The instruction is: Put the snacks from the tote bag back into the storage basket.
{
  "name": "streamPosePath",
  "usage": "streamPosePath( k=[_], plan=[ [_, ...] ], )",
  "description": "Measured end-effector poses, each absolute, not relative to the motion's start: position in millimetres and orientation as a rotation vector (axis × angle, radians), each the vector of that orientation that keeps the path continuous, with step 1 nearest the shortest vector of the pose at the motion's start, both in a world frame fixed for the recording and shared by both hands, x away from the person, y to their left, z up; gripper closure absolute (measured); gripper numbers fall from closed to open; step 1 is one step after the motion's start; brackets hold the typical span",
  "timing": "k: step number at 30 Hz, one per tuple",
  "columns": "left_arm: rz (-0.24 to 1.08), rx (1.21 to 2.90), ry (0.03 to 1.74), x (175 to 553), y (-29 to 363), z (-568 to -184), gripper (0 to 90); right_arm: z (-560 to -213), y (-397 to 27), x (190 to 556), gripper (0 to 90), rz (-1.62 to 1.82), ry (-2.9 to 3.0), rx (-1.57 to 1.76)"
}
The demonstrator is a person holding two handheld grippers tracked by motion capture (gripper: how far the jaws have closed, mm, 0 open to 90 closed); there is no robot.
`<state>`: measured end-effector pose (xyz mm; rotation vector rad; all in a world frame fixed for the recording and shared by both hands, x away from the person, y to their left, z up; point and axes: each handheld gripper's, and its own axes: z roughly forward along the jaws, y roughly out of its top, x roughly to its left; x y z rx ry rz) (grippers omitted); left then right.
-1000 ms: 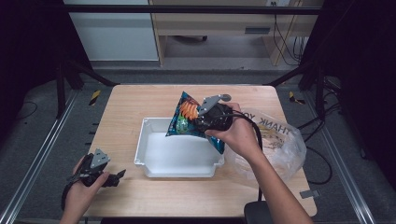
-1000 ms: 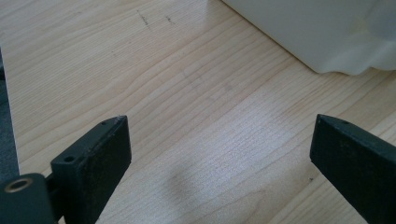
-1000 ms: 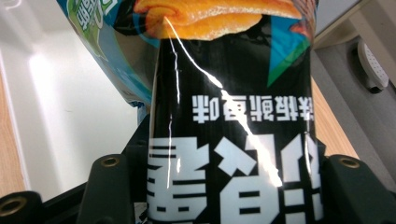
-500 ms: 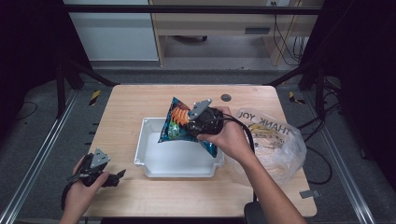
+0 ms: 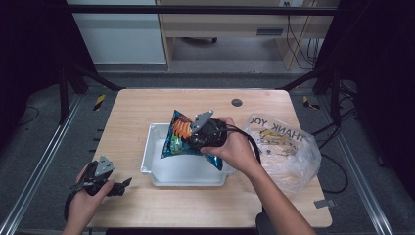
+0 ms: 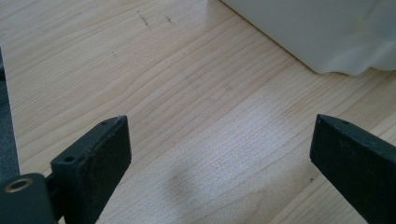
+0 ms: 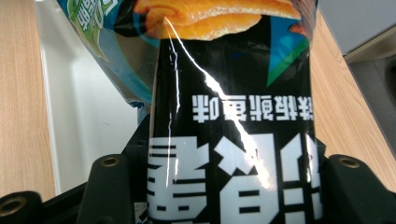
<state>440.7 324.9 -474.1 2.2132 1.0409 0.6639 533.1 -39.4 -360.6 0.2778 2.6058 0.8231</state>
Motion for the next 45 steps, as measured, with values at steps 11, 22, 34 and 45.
streamPosePath(
  k=[11, 22, 34, 45],
  plan=[
    [0.667, 2.208, 1.043, 441, 326, -474, 5.0, -373, -23, 538, 42.2, 0.816, 2.649, 0.236],
    [0.667, 2.202, 1.042, 441, 326, -474, 5.0, -382, -14, 539, 42.3, 0.805, 2.679, 0.194],
    [0.663, 2.207, 1.040, 441, 325, -474, 5.0, -398, -8, 542, 42.2, 0.753, 2.742, 0.163],
    [0.662, 2.210, 1.034, 441, 324, -475, 5.0, -409, -4, 548, 42.1, 0.717, 2.781, 0.148]
  ],
)
